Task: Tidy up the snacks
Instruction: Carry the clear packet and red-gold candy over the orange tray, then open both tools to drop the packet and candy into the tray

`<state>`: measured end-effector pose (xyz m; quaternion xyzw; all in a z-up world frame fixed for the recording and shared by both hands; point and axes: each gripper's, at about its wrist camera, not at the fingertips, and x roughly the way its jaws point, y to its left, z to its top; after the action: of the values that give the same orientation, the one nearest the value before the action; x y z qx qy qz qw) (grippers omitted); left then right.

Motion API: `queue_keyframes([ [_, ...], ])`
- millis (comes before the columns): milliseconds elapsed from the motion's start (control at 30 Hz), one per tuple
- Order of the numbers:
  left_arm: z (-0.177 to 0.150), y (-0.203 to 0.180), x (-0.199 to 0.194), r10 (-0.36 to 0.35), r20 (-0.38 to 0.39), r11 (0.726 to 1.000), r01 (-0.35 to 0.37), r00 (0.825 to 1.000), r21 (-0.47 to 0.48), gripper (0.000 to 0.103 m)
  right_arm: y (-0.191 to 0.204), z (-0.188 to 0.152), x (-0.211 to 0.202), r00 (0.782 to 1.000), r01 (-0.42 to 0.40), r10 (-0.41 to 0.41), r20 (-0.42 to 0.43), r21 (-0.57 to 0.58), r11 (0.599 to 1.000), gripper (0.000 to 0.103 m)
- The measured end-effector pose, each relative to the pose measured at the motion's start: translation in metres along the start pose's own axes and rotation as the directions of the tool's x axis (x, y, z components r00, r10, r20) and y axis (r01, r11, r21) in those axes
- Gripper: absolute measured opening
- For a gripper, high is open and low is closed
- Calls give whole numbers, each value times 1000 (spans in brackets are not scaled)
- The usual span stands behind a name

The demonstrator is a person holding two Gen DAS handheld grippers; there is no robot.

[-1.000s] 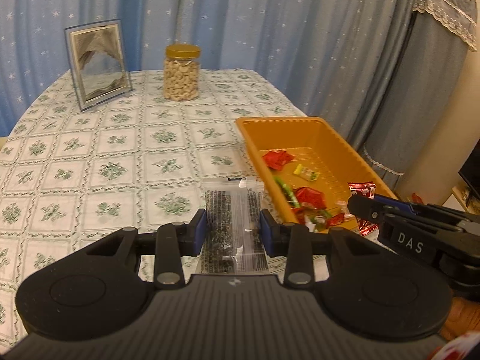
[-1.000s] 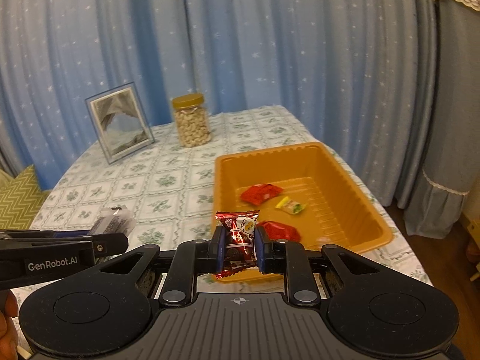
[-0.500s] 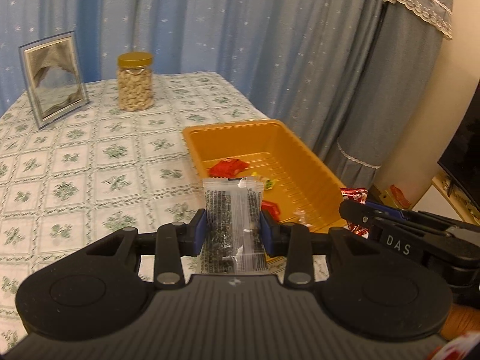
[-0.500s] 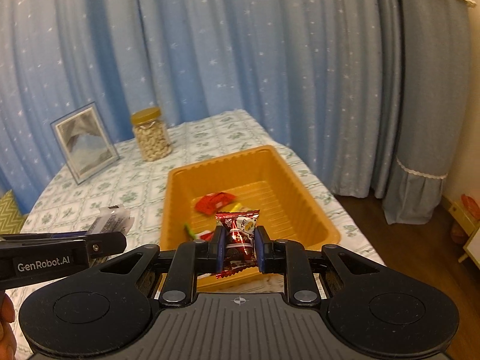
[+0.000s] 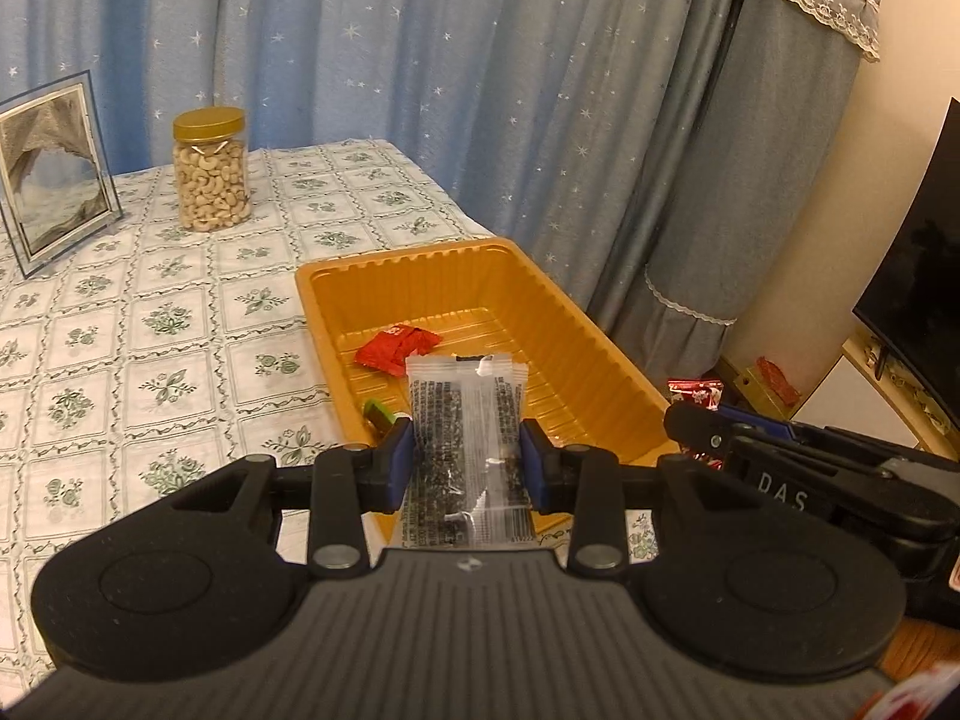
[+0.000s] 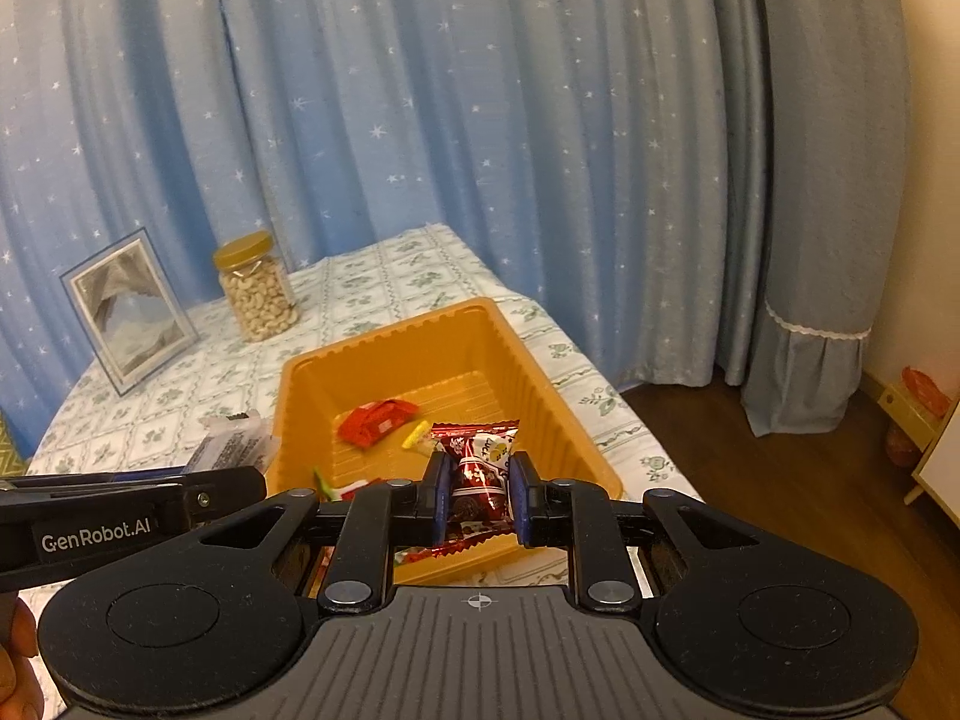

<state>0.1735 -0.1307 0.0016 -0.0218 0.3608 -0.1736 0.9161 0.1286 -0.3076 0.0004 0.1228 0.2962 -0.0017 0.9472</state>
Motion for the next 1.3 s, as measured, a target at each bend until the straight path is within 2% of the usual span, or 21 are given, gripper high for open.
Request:
queue_keyframes([
  [733, 25, 4, 55, -1, -39, 1000, 2, 999, 15, 33, -9, 18, 54, 999, 4, -4, -51, 3, 1000, 21],
  [1300, 35, 14, 87, 4, -63, 1000, -3, 998, 22, 34, -11, 23, 73, 998, 13, -12, -59, 11, 1000, 21],
])
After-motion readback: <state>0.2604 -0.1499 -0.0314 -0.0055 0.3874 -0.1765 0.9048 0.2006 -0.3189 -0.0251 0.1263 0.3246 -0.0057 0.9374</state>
